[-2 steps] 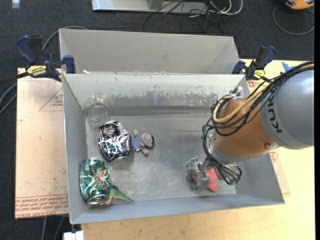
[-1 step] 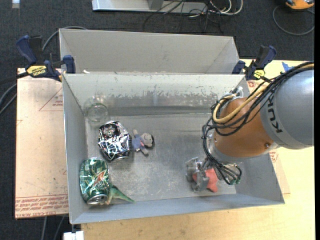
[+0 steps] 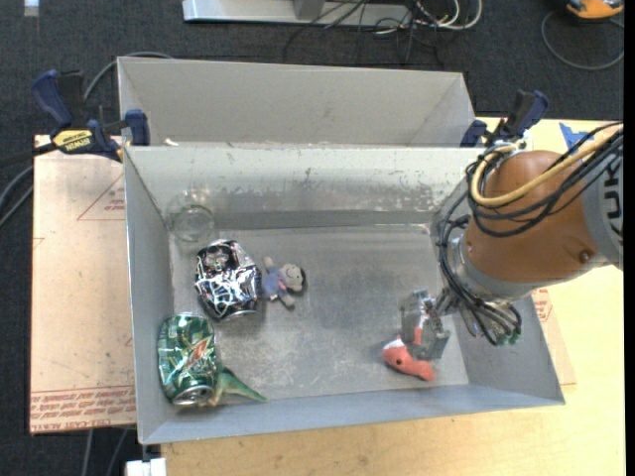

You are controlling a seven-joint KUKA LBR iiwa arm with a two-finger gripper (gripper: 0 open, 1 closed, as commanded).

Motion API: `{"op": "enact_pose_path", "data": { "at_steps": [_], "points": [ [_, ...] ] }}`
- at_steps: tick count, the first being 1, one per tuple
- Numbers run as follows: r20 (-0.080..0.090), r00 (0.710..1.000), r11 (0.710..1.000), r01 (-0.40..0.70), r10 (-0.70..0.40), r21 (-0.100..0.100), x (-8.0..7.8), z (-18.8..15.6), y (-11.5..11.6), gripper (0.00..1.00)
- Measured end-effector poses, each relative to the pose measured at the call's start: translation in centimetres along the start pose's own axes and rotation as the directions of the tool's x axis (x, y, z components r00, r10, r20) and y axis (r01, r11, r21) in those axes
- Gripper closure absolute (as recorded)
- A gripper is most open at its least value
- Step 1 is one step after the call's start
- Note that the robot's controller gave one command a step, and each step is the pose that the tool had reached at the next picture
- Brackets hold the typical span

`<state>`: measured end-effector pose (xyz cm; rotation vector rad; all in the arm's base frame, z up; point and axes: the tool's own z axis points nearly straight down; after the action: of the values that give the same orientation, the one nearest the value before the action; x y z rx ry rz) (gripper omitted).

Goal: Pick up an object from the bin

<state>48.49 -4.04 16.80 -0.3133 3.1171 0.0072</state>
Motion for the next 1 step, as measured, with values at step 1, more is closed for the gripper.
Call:
{"op": "enact_pose_path", "data": {
  "at_steps": [1],
  "points": [
    [0.007,0.997,0.997,0.075,-0.075,0.002,-4.65,-3.12,-2.79,0.0]
  ]
}}
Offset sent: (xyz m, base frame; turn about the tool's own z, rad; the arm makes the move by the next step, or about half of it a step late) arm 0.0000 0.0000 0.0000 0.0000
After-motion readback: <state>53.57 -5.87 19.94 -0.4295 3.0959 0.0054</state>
